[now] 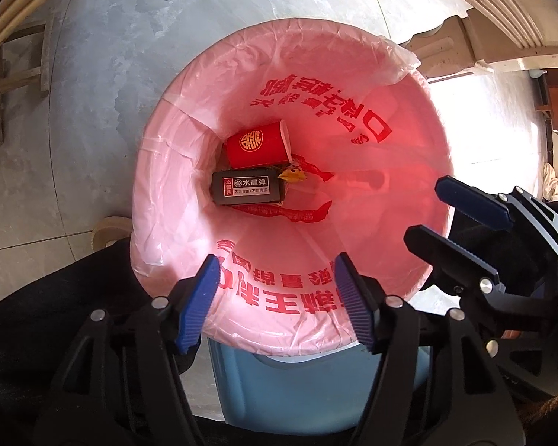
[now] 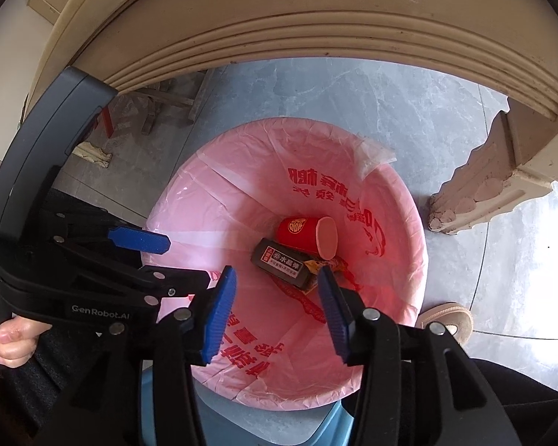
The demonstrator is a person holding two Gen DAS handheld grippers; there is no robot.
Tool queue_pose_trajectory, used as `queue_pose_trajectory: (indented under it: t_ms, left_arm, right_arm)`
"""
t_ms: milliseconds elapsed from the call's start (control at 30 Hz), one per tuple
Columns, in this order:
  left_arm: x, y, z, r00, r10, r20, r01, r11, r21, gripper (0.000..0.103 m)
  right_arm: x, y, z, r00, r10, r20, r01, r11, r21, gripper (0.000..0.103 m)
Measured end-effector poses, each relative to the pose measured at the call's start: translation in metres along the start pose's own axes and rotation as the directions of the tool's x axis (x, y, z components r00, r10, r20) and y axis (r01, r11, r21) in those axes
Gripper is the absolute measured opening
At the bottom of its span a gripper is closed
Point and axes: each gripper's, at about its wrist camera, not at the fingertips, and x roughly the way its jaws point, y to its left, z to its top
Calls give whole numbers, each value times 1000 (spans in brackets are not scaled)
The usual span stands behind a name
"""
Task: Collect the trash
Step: 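Move both tools back over the table toward the boxes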
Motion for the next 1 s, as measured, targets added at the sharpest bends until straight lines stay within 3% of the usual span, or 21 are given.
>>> queue_pose_trajectory:
  t_ms: [400, 567, 667, 700, 733, 800, 1000]
  left_arm:
    - [-24, -1, -9, 987, 132, 97, -132, 991, -1, 65]
    - [-85, -4, -36, 968, 151, 200, -154, 988, -1, 65]
    - [-148, -3, -56, 945, 140, 295, -144, 990, -7, 66]
    - [-170, -2, -60, 934, 143, 327, -148, 989, -11, 70]
    - [-194, -1, -63, 918, 155, 365, -159, 987, -20, 73]
    - [-239, 2, -65, 887, 180, 425, -181, 983, -39, 75]
    - [-360, 13, -49, 817, 236, 526, -208, 972, -114, 76]
  right_arm:
    - [-19, 10, 2, 998, -8, 60, 9, 1000, -18, 54]
    - [-67, 20, 1, 988, 5, 155, -3, 1000, -12, 54]
    - [-111, 27, 6, 972, 22, 234, -19, 1000, -14, 62]
    - [-127, 28, 10, 965, 22, 260, -19, 1000, -14, 74]
    - [-144, 31, 15, 957, 21, 288, -16, 1000, -19, 80]
    - [-178, 36, 26, 938, 22, 347, -6, 999, -47, 80]
    - [-277, 55, 74, 872, -28, 488, 113, 983, -145, 80]
